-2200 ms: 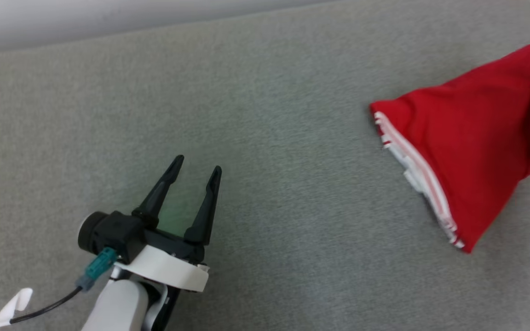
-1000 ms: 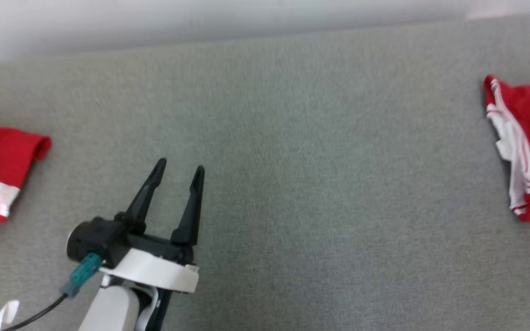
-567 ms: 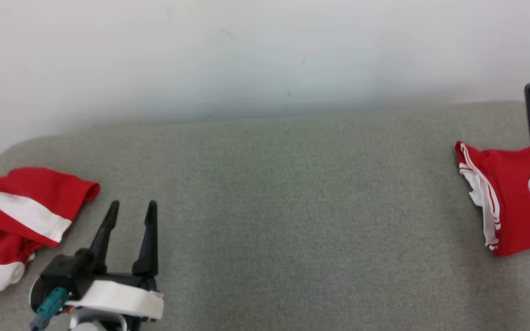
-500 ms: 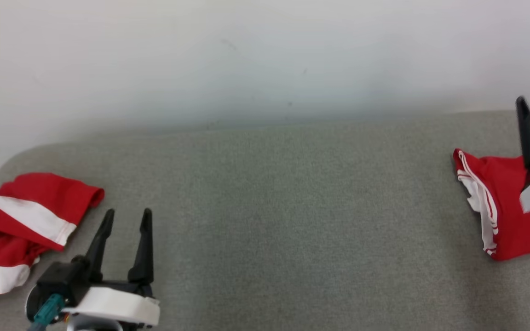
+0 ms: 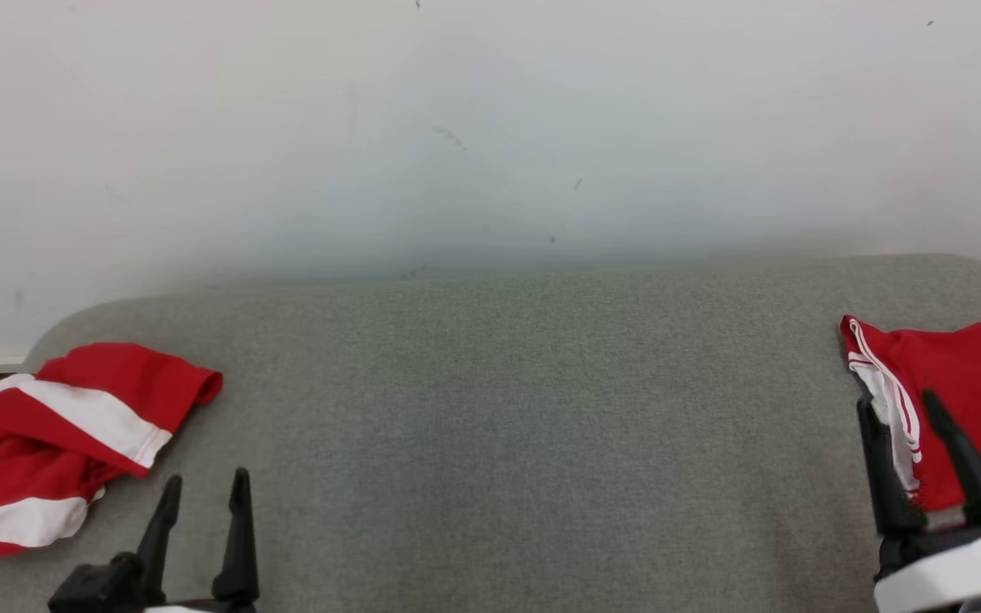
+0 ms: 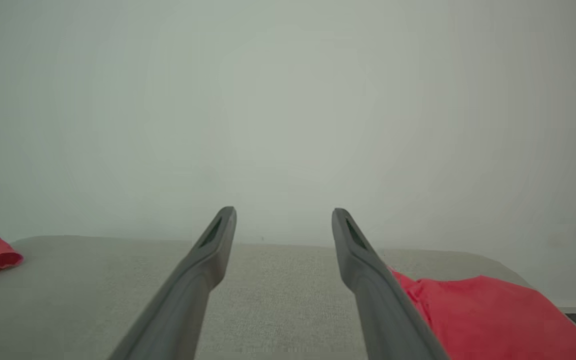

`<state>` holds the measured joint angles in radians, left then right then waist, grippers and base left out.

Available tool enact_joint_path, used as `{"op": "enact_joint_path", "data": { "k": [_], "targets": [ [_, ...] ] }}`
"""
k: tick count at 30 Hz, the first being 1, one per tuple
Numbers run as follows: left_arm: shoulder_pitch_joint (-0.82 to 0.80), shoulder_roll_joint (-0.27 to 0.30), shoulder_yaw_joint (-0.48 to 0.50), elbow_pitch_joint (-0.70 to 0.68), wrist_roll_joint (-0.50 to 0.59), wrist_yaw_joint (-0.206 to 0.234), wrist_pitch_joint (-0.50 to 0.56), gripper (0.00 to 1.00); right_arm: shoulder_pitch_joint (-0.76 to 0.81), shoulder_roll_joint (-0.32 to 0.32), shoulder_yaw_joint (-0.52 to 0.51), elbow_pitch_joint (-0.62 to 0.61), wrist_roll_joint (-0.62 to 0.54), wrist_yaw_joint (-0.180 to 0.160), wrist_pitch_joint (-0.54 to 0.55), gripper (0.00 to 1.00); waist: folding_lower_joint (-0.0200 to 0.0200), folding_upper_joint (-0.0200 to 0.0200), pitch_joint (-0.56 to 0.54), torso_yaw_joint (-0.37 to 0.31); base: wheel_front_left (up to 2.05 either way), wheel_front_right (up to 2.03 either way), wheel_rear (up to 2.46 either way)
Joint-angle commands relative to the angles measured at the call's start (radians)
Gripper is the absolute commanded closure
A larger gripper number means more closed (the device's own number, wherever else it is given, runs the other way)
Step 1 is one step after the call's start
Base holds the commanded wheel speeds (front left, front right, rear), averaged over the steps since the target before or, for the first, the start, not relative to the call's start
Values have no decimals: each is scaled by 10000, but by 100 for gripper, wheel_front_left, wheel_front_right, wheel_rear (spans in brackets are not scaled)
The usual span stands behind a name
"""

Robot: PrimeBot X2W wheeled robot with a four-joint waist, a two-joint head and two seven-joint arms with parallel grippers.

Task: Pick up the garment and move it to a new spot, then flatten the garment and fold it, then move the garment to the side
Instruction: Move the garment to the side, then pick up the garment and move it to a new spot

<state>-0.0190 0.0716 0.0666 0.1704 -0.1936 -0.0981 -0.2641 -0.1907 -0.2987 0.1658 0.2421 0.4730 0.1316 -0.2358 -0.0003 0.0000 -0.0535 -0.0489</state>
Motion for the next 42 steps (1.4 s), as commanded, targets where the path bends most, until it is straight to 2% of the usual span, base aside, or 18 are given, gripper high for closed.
{"op": "enact_joint_path", "data": {
  "k": [1,6,9,18,35,42],
  "targets": [
    [178,-13,58,45,182,-32,1,0,321,117,-98,-149,-151,-21,-80,0,3,0,-13,20,0,0,0],
    [402,-113,-30,189,319,-71,1,0,1255,700,-286,-426,-680,-21,-204,0,3,0,-12,5,0,0,0],
    [455,-145,-138,247,289,-99,1,0,1505,834,-196,-554,-981,-21,-266,0,3,0,18,-25,0,0,0],
    [185,-186,-276,414,246,-122,1,0,1696,1545,-591,-705,-1132,-21,-295,0,3,0,60,-42,0,0,0],
    [36,-194,-558,519,100,-82,2,0,1560,1669,-401,-552,-1187,-21,-292,0,3,0,75,21,0,0,0],
    [-104,-192,-502,518,207,-77,0,0,1648,1768,-351,-576,-1105,-21,-291,0,3,0,71,704,0,0,0]
  ]
}}
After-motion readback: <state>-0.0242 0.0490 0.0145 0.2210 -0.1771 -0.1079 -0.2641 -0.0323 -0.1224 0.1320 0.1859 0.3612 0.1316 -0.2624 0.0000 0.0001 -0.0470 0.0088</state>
